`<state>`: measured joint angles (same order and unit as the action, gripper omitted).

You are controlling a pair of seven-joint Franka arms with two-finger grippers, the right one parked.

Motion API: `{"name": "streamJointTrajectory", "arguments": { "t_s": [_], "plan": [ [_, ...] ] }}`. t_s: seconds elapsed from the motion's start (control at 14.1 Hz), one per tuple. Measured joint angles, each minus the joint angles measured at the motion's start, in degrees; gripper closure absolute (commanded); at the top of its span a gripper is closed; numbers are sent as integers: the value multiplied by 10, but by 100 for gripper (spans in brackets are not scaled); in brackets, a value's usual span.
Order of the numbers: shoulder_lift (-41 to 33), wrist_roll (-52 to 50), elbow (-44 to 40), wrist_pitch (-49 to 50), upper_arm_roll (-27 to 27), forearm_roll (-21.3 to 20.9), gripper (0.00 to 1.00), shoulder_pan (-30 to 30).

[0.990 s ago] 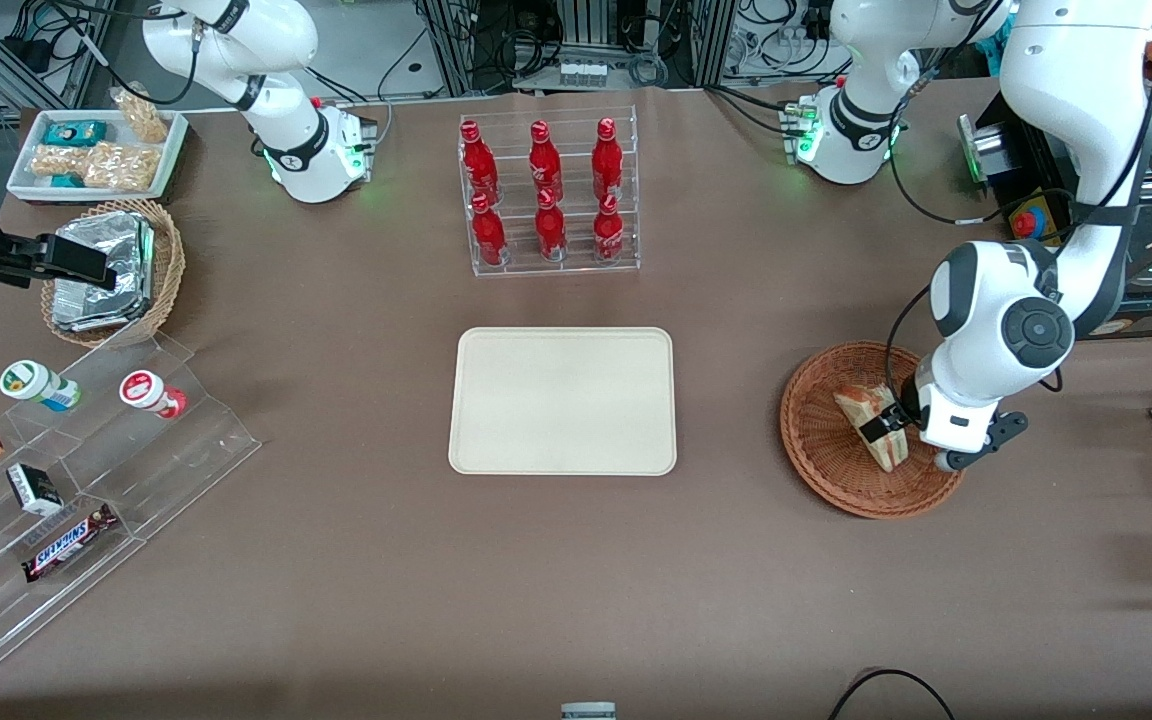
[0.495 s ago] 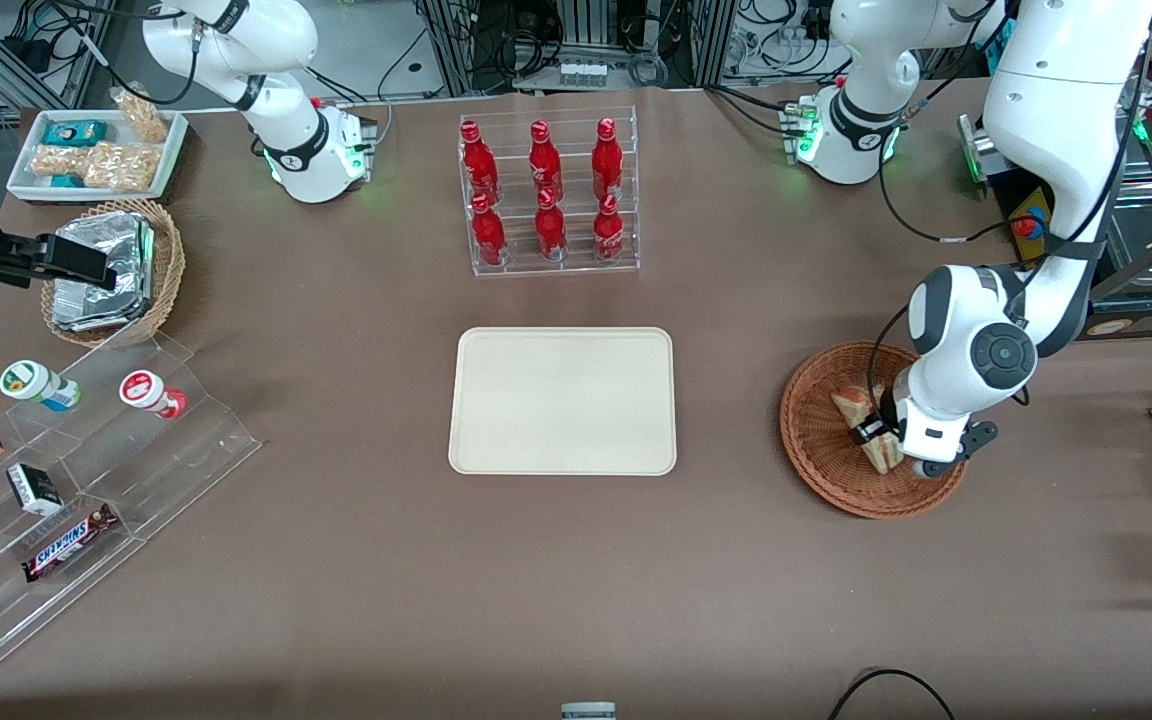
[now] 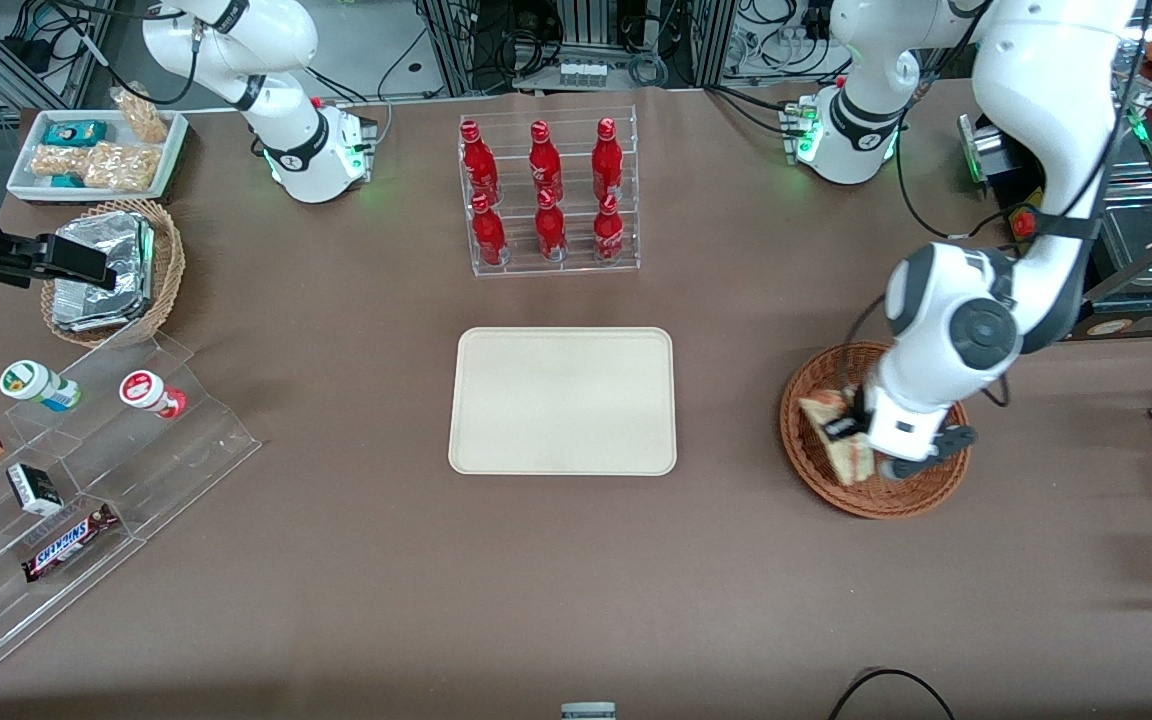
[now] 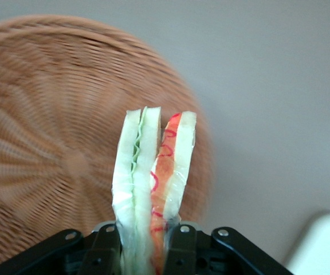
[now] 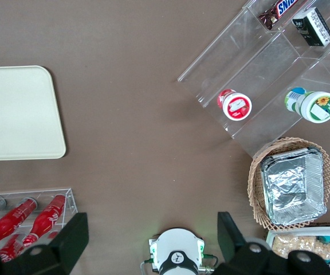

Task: Place sandwich from basket to tray
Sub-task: 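Carry the held sandwich with the left gripper over the cream tray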

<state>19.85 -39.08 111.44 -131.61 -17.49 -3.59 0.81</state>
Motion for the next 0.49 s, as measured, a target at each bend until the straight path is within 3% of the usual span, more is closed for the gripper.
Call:
{"name": "streamJointTrajectory", "arguments": {
  "t_s": [0.21,0.49],
  "plan": [
    [1,-8,-35,39,-69,-23,84,-28],
    [44,-70,-85,48,-76,-30,84,-139]
  ]
}}
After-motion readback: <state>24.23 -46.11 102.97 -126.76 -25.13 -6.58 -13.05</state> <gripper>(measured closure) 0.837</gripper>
